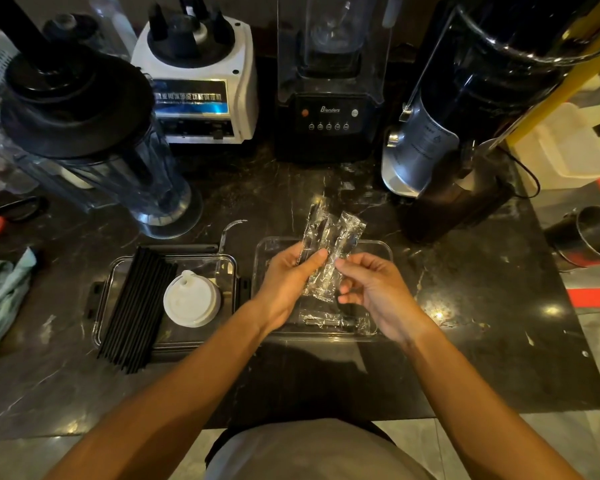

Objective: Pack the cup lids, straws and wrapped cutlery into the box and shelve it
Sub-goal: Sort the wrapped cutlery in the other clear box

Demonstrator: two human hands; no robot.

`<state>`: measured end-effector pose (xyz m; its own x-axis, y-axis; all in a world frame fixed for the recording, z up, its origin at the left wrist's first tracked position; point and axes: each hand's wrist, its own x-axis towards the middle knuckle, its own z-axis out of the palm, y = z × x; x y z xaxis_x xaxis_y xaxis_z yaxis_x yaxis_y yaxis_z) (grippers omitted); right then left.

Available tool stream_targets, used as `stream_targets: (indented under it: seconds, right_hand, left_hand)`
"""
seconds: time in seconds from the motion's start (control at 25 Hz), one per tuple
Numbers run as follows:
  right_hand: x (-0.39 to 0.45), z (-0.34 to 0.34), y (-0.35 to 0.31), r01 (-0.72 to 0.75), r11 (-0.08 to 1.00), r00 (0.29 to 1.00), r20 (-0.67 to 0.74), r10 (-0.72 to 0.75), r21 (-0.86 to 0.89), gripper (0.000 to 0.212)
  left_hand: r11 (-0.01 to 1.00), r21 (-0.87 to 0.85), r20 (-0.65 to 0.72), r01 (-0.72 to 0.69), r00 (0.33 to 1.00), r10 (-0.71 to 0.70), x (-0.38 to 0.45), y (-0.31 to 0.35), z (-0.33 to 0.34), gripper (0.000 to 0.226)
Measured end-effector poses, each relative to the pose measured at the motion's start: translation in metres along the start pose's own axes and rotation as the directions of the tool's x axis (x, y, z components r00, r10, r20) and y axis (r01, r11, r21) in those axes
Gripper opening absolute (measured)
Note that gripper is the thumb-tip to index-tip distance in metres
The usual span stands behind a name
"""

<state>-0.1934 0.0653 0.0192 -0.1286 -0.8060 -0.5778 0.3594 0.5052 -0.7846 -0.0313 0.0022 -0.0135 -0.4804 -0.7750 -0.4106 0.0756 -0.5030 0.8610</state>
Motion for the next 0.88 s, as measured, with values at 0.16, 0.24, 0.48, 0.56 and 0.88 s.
stream_targets:
  seconds: [0.16,0.24,0.48,0.56,0.88]
  right_hand:
    - [0.003,0.007,0.004,0.001,0.998,0.997,-0.072,-0.005,-0.063,0.014]
    - [0.005,0.009,0.006,0.01,0.994,0.995,-0.093,-0.02,-0.104,0.014]
    - [0.011,0.008,0.007,0.02,0.98,0.997,-0.063,-0.033,-0.199,0.015]
    - [0.013,0.004,0.008,0.027,0.975,0.997,-0.064,-0.042,-0.221,0.016]
    - [0.028,-0.003,0.041,0.156,-0.102,0.981,0.142,0.134,-0.983,0.02]
  left_hand:
    - [1.0,0.006,0.015,0.023,1.0,-0.023,-0.005,-0.002,0.0,0.015]
    - [0.999,-0.011,0.014,0.051,0.999,-0.051,-0.007,-0.003,-0.003,0.022]
    - [0.991,-0.004,-0.01,0.137,0.99,-0.137,-0.01,-0.005,-0.015,0.022]
    - [0.989,-0.019,-0.045,0.144,0.989,-0.144,-0.01,-0.004,-0.018,0.02]
    - [0.992,-0.054,-0.111,0.114,0.987,-0.119,-0.008,0.009,-0.031,0.02]
